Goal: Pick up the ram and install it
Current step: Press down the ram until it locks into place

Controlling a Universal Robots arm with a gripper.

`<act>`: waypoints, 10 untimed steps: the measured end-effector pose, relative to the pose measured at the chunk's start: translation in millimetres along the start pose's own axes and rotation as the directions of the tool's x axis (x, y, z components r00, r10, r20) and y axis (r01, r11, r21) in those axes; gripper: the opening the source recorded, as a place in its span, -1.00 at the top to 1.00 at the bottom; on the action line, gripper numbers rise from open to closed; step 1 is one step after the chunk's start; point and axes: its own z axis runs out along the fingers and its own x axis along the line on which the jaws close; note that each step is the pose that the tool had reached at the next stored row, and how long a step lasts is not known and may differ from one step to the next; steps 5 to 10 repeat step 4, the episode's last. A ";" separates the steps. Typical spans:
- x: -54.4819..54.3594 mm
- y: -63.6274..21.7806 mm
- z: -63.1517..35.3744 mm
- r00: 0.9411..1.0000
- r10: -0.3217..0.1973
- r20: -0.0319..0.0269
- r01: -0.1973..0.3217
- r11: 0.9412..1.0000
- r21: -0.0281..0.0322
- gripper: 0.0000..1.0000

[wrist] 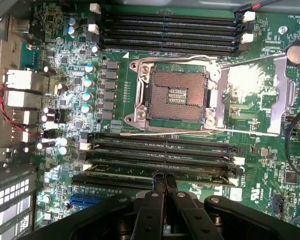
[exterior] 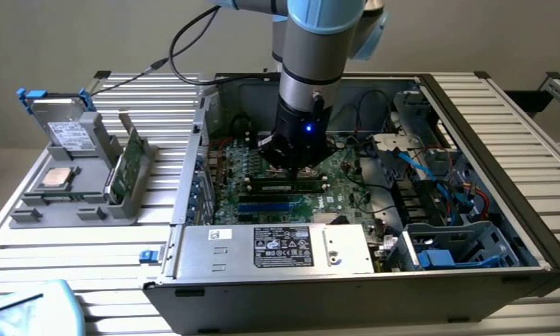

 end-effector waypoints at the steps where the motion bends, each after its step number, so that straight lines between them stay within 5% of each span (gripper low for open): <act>1: 0.0 0.0 0.0 1.000 0.000 0.000 0.000 1.000 0.000 0.79; 10: 0.0 0.0 0.0 1.000 0.000 0.000 0.000 1.000 0.000 0.79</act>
